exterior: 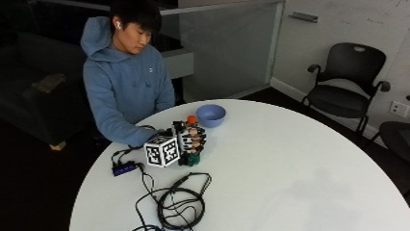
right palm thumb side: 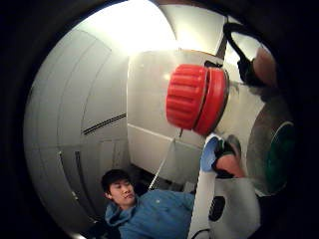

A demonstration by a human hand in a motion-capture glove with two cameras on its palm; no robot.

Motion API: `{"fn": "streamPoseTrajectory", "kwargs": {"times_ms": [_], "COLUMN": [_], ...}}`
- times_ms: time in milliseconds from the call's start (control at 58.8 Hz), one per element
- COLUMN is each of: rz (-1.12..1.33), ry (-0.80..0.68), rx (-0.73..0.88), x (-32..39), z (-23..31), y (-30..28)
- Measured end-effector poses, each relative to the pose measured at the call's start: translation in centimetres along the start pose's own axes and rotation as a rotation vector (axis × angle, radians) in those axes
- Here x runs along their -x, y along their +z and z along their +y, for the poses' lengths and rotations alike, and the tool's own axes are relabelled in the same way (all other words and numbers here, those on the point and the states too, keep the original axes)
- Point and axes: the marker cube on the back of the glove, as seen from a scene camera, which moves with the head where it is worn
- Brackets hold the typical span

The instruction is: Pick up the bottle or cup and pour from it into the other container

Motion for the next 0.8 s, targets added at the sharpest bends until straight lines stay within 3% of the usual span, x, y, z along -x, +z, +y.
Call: {"fn": "streamPoseTrajectory", "kwargs": {"times_ms": [187,681,800], "rz": [0.120,0.758,1.025], "ry": [-0.023,-0.118,-0.174], "rx": [-0.047,0.299,0.369], "x": [1.2,11.3,13.4], "z": [0.5,0.7,1.3], "y": [1.9,9.5,12.9]}}
